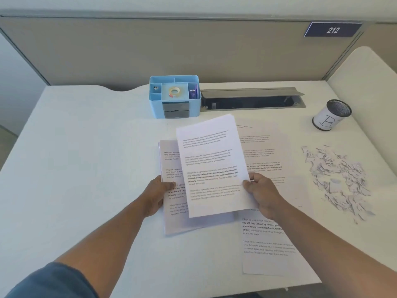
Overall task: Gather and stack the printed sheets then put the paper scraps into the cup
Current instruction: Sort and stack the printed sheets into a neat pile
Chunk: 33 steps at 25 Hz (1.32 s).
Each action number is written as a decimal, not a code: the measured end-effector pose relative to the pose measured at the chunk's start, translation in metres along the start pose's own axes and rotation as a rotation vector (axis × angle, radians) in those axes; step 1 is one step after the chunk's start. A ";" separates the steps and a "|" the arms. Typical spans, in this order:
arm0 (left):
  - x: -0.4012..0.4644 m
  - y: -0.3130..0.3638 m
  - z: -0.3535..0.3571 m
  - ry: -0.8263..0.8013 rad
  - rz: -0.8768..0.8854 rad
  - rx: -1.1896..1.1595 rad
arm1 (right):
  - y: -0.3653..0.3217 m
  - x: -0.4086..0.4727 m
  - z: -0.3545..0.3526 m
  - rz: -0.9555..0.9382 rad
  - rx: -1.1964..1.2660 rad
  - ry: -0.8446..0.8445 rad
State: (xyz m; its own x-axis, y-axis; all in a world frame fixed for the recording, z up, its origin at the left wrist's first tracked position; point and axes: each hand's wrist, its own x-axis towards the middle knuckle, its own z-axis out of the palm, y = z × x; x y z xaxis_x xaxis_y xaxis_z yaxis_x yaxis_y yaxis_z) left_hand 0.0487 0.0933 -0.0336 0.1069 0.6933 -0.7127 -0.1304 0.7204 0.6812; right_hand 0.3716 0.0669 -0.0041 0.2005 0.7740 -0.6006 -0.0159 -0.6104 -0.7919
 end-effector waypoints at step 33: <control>0.001 0.004 0.008 0.102 -0.022 -0.024 | 0.017 -0.021 0.056 0.127 -0.185 -0.164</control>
State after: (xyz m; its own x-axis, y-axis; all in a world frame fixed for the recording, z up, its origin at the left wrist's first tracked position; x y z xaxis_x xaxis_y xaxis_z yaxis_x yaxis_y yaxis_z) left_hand 0.0559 0.0973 -0.0307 0.0092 0.6710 -0.7414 -0.1530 0.7336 0.6621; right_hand 0.3121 0.0492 -0.0111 0.0471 0.6971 -0.7154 0.1513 -0.7130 -0.6847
